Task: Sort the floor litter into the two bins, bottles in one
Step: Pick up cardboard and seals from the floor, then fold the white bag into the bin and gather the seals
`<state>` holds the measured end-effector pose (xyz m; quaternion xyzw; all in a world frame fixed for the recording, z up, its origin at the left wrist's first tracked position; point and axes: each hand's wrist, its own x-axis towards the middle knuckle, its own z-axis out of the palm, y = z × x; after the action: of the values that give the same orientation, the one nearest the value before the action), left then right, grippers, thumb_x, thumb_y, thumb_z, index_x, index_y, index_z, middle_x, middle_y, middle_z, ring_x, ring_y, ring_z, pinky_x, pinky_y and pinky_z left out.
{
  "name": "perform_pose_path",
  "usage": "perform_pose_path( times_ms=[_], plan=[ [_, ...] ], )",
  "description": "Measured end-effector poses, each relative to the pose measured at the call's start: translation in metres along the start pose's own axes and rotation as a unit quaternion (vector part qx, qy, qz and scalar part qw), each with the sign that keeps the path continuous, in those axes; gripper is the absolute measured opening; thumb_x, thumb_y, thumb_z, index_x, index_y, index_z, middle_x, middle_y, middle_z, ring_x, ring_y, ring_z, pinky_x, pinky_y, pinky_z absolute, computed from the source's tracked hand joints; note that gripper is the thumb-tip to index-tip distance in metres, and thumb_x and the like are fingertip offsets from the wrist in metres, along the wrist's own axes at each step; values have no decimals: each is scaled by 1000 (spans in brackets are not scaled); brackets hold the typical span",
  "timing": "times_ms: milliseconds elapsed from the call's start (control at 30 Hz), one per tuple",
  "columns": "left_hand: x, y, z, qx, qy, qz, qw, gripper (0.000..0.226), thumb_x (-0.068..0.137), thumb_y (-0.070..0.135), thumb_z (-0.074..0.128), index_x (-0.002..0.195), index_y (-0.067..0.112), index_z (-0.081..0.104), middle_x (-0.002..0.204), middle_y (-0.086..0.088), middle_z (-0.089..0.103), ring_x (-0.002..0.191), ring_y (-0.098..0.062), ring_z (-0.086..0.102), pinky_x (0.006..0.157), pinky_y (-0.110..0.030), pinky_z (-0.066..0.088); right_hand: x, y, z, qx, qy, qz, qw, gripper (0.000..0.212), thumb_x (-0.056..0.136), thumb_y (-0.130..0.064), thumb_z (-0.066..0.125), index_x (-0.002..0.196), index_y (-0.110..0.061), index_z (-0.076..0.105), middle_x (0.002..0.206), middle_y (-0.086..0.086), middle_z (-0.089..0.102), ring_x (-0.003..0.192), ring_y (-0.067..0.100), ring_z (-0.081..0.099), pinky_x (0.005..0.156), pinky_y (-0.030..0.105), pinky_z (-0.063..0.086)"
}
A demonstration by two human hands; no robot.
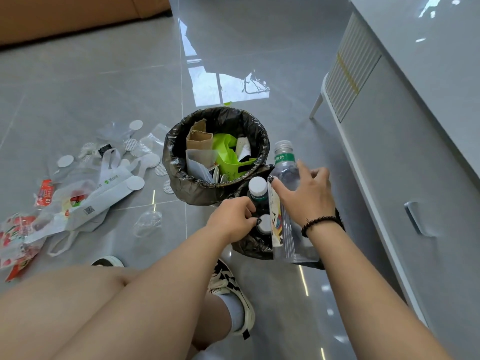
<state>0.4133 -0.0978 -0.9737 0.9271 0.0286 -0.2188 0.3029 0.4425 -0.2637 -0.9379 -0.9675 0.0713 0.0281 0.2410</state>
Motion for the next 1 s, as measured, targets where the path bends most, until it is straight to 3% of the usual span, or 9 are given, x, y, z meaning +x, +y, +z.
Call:
perform_pose_path(
  times_ms=[233,333,467,533,633,733,833,933,1000],
  plan=[
    [-9,22,-8,-88,35,-3,995,25,96,38,47,93,20,63,87,4,66,83,-18,60,77,-35,50,17,-4,4,-61,45,-38,996,70,83,-64,50,135,-19,42,114,11,41,102,30,47,88,39,43],
    [-13,40,-11,-164,19,-9,986,26,92,45,51,106,24,58,88,9,65,84,-12,61,82,-36,51,24,-6,4,-35,93,-45,994,63,84,-59,53,128,-15,47,115,13,45,100,31,50,84,40,45],
    [-19,49,-8,-158,-49,-28,986,62,84,52,61,134,21,39,101,7,62,93,-12,60,83,-32,47,26,-5,9,-14,102,-34,994,47,91,-51,48,120,-15,56,112,13,47,99,32,50,84,41,46],
    [-21,50,-4,-139,-75,-26,987,77,79,56,66,139,19,34,113,3,62,102,-15,59,87,-32,47,28,0,10,25,85,-22,996,42,93,-45,48,122,-17,58,115,13,46,105,31,48,89,40,44],
    [-19,53,-6,-135,-82,-25,987,80,78,59,67,139,19,34,118,2,61,106,-17,58,89,-32,47,32,9,7,137,63,-4,989,35,93,-34,52,124,-19,61,120,10,43,109,28,49,97,36,44],
    [-16,49,-13,-130,-83,-36,987,73,81,57,65,138,19,39,117,1,60,105,-16,58,87,-30,46,23,16,1,193,76,-19,978,32,91,-23,57,121,-18,62,119,7,44,92,19,57,89,27,47],
    [-14,39,-22,-108,-69,-52,990,57,84,54,62,127,20,51,116,0,62,104,-18,60,90,-34,49,10,21,-9,183,78,-37,979,27,87,-13,60,113,-16,65,116,6,48,79,4,50,81,15,40],
    [-15,39,-36,-99,-74,-22,992,22,93,33,56,108,17,60,109,-6,67,99,-22,65,90,-39,52,0,20,-19,201,106,-58,972,22,84,-7,62,104,-17,67,107,1,55,79,6,54,78,21,49],
    [-17,41,-44,-90,-81,3,993,19,96,19,48,110,17,60,107,-4,68,98,-22,66,90,-40,53,-7,8,-24,260,137,-75,953,23,84,-4,60,101,-19,66,100,1,60,75,3,57,71,16,51]
  ],
)
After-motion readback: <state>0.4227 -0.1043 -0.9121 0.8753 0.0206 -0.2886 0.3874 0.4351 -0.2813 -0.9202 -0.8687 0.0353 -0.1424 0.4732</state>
